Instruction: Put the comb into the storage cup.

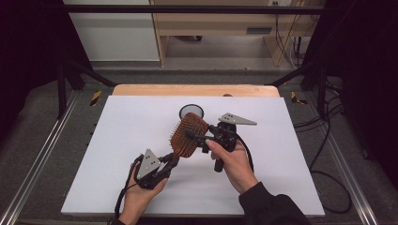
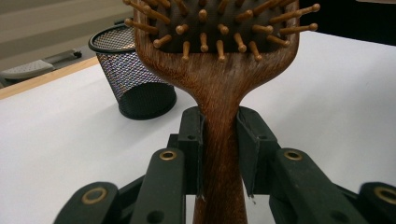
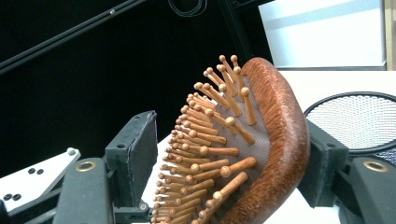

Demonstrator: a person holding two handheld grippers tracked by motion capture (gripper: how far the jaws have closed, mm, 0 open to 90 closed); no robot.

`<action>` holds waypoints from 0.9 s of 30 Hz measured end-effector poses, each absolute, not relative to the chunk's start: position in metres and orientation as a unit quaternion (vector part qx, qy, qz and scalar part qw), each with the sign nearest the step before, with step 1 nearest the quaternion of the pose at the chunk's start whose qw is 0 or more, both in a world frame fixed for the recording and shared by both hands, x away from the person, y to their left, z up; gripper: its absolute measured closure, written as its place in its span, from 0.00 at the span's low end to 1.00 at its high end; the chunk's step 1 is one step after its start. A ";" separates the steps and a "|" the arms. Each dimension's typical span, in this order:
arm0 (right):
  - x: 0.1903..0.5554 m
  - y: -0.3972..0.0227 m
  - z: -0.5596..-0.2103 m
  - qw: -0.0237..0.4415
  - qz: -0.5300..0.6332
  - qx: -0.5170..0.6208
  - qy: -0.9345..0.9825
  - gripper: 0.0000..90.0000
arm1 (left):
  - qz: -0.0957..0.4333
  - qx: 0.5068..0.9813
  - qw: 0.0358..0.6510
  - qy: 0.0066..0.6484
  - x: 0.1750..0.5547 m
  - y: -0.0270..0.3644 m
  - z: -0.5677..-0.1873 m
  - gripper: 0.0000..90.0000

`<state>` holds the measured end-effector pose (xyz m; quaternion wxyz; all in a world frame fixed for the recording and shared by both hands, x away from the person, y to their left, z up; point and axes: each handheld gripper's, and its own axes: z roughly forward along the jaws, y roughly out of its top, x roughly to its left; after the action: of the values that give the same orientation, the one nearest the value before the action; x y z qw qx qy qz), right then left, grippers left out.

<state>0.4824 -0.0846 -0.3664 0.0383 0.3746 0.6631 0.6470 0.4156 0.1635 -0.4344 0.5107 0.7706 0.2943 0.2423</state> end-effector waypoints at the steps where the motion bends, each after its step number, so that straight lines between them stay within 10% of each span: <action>1: 0.482 -0.083 -0.366 0.037 0.648 0.374 0.662 0.35 | 0.240 0.770 0.513 0.295 0.416 0.164 -0.434 0.81; 27: 0.481 -0.067 -0.363 0.033 0.646 0.373 0.665 0.47 | 0.245 0.761 0.520 0.301 0.416 0.168 -0.434 0.81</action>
<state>0.4808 -0.0669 -0.3627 0.0325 0.3729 0.6652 0.6460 0.4165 0.1682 -0.4337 0.5200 0.7612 0.3006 0.2447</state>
